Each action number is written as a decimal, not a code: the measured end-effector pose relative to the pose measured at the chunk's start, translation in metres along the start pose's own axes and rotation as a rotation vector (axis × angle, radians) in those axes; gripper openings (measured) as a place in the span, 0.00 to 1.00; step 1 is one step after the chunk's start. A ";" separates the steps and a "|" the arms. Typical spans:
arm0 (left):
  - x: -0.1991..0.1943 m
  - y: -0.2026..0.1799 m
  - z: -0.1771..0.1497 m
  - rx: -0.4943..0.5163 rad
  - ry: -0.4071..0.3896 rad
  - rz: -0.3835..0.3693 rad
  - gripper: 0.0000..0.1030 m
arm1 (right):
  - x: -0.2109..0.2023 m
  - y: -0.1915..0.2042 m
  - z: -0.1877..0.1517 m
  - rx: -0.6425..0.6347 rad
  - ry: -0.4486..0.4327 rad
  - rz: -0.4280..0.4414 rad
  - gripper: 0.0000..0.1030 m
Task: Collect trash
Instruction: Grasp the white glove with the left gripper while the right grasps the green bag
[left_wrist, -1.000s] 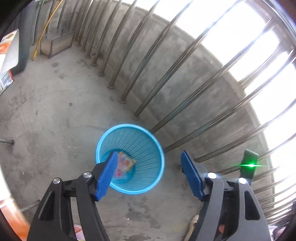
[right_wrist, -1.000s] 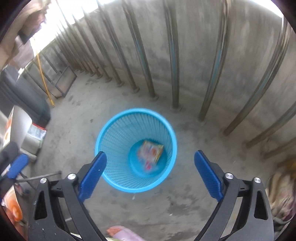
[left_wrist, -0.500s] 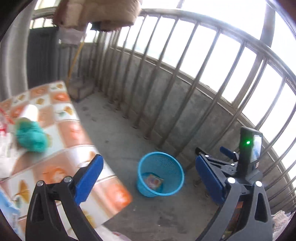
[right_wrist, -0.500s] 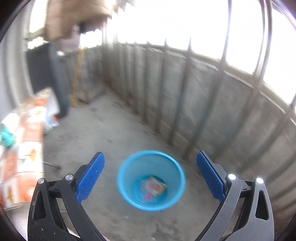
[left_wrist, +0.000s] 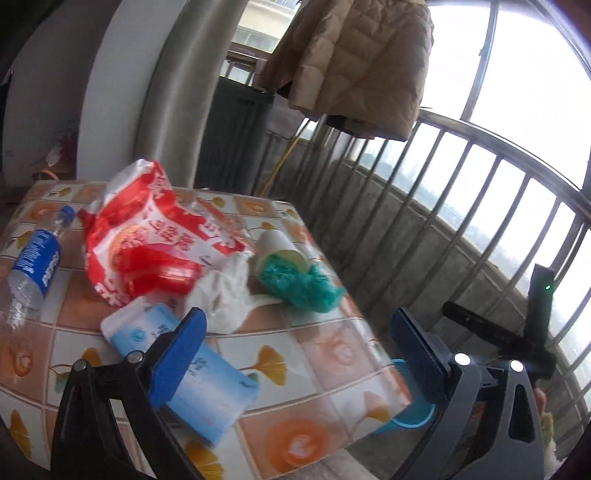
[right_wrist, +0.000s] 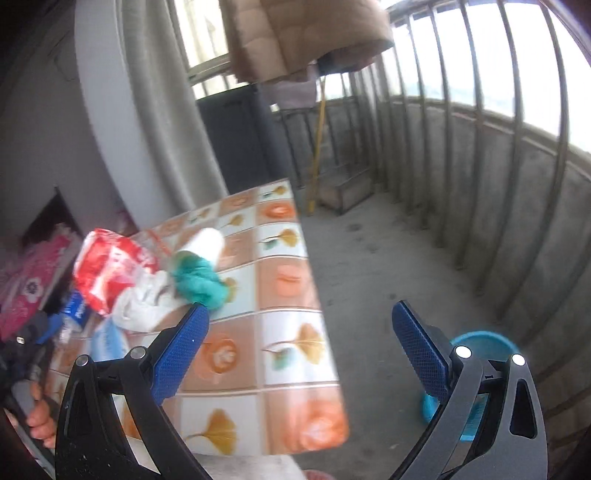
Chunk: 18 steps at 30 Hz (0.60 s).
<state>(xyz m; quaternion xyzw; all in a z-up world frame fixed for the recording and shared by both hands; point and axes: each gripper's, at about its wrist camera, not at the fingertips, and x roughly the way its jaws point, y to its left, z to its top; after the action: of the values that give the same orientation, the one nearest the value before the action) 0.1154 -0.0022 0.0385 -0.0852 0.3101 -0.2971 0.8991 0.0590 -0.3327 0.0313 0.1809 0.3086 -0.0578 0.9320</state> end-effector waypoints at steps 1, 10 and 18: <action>0.007 0.008 0.001 0.014 0.012 0.041 0.95 | 0.009 0.009 0.003 0.002 0.022 0.034 0.92; 0.061 0.048 0.001 0.051 0.120 0.120 0.82 | 0.094 0.060 0.018 0.023 0.199 0.230 0.86; 0.094 0.052 0.004 0.081 0.178 0.136 0.50 | 0.122 0.077 0.018 0.000 0.257 0.232 0.75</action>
<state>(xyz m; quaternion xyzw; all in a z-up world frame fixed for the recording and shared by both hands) 0.2022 -0.0156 -0.0240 -0.0010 0.3813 -0.2541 0.8888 0.1834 -0.2675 -0.0049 0.2213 0.4021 0.0738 0.8854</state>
